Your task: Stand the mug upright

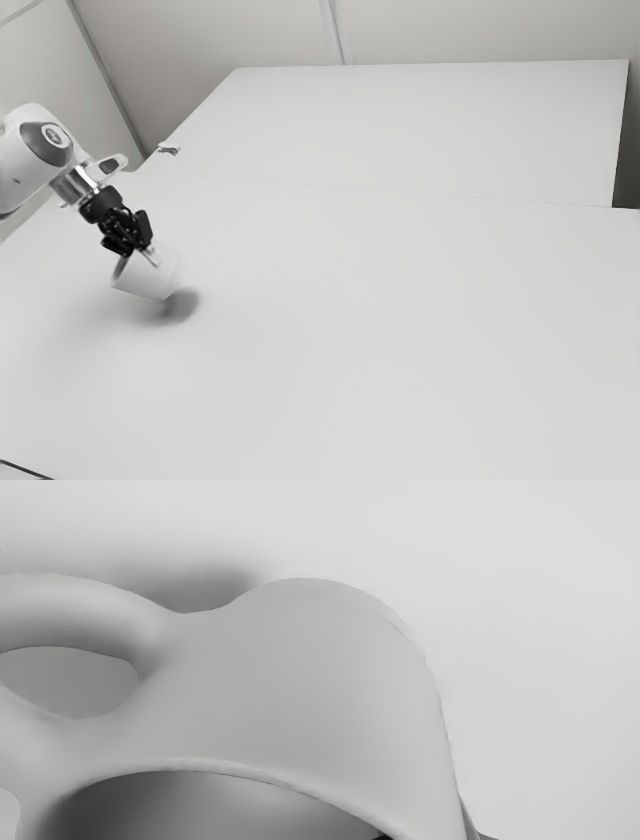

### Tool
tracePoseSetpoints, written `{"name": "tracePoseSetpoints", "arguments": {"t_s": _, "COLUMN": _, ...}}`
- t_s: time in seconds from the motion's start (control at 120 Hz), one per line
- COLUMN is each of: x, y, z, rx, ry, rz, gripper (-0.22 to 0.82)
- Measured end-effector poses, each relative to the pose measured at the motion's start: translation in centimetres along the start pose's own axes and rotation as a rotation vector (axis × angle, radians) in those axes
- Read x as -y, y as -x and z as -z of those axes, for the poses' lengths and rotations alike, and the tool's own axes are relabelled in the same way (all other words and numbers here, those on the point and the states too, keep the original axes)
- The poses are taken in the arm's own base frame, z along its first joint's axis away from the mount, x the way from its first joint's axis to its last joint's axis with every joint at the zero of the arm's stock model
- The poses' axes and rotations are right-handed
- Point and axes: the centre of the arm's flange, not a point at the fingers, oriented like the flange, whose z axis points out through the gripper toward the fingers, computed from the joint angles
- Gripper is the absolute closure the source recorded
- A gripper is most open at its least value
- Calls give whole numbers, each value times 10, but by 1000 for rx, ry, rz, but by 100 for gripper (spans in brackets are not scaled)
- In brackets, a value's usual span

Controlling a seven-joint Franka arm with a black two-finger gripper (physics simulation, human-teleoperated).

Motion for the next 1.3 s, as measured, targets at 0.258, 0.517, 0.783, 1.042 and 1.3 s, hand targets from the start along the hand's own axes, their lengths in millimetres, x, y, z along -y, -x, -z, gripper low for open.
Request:
{"name": "tracePoseSetpoints", "arguments": {"t_s": 0.258, "x": -43, "y": -1, "z": -36, "rx": 45, "ry": -222, "rz": 176, "gripper": 79}}
{"name": "tracePoseSetpoints", "arguments": {"t_s": 0.517, "x": -57, "y": -10, "z": -52, "rx": 4, "ry": -367, "rz": 369, "gripper": 78}}
{"name": "tracePoseSetpoints", "arguments": {"t_s": 0.783, "x": -69, "y": -20, "z": -72, "rx": -17, "ry": -440, "rz": 528, "gripper": 78}}
{"name": "tracePoseSetpoints", "arguments": {"t_s": 1.042, "x": -73, "y": -31, "z": -91, "rx": -23, "ry": -458, "rz": 648, "gripper": 78}}
{"name": "tracePoseSetpoints", "arguments": {"t_s": 1.3, "x": -76, "y": -44, "z": -108, "rx": -18, "ry": -406, "rz": 748, "gripper": 78}}
